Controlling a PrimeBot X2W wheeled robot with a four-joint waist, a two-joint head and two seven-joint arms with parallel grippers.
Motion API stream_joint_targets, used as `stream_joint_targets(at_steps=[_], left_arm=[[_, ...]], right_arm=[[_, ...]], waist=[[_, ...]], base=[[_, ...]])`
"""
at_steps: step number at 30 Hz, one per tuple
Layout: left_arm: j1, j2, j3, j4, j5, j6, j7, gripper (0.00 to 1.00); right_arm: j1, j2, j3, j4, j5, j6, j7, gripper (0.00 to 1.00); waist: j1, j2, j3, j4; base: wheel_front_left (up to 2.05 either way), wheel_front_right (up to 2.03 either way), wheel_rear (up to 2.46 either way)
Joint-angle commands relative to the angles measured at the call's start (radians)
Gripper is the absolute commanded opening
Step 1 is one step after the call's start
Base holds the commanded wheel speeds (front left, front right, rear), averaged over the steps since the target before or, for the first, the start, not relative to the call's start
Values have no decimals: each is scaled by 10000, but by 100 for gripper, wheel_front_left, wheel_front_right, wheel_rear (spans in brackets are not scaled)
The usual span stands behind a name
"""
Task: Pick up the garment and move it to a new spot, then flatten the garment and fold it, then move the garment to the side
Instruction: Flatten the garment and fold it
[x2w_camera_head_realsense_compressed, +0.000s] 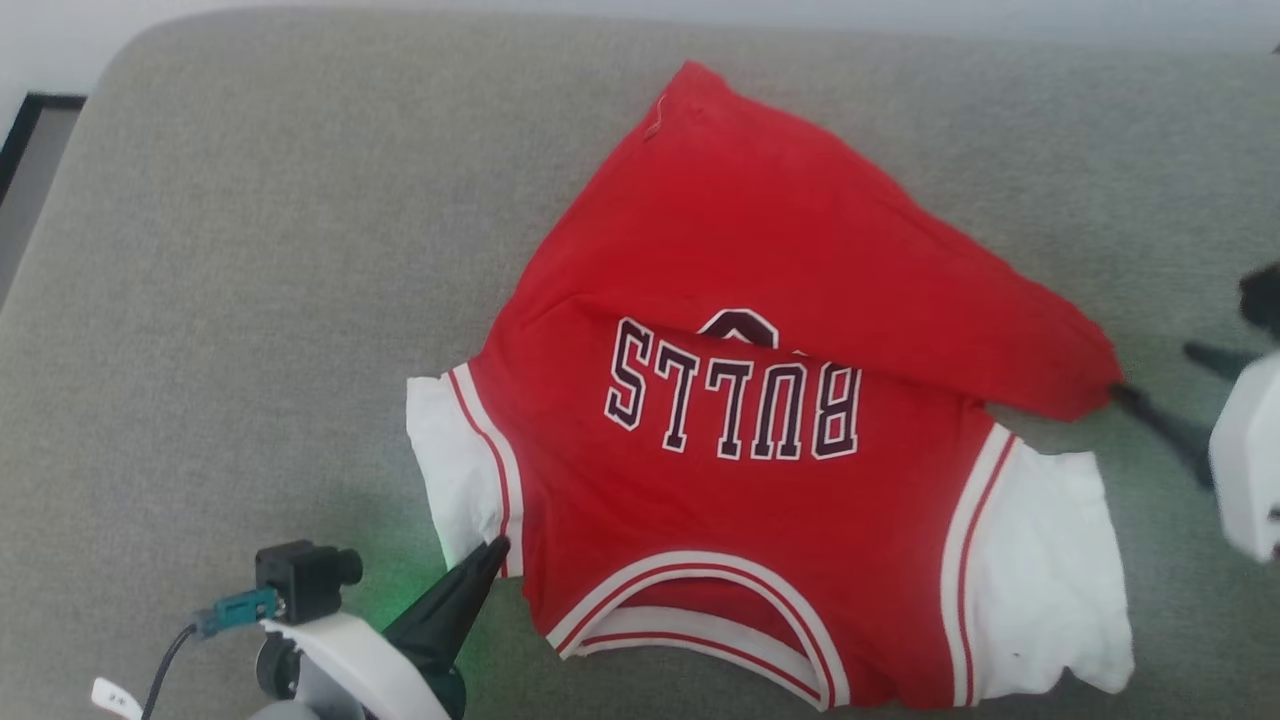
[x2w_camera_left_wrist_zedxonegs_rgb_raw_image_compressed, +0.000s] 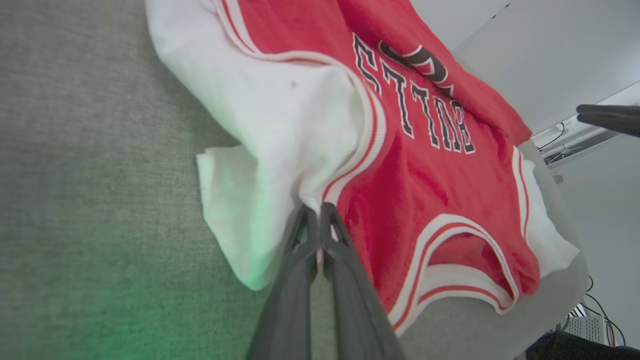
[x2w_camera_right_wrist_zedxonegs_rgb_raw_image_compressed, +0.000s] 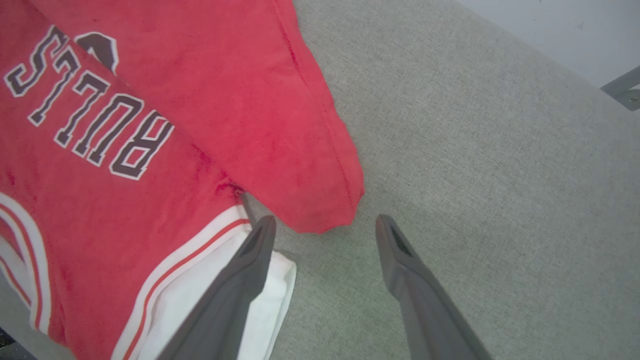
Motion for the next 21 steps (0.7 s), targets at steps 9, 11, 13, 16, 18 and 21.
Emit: stream_joint_targets(at_steps=[9, 11, 13, 16, 18, 21], left_arm=[[-754, -331, -273, 79, 138, -22, 0, 0], [-871, -412, -316, 69, 120, -21, 2, 0], [-960, -467, -361, 59, 106, -22, 2, 0], [-1008, -512, -347, 83, 61, -21, 2, 0], [-1014, -525, -323, 93, 51, -6, 2, 0], [-1017, -522, -261, 104, 51, -2, 1, 0]], right_arm=[[-2568, -192, 1280, 2645, -189, -16, 974, 100], [-2889, -299, 1653, 2988, -226, -16, 1114, 100], [-3082, -378, 2015, 3283, -138, -16, 1219, 100], [-3190, -426, 2502, 3605, 184, -13, 1495, 68], [-3186, -496, 2727, 3676, 400, -13, 1673, 25], [-3271, -685, 2837, 3783, 623, -17, 1654, 0]], waist=[[0, 0, 1007, 619], [0, 0, 1147, 730], [0, 0, 1259, 824], [0, 0, 1362, 912], [0, 0, 1386, 935], [0, 0, 1385, 924]], base=[[0, 0, 0], [0, 0, 0], [0, 0, 0], [0, 0, 0], [0, 0, 0], [0, 0, 0]])
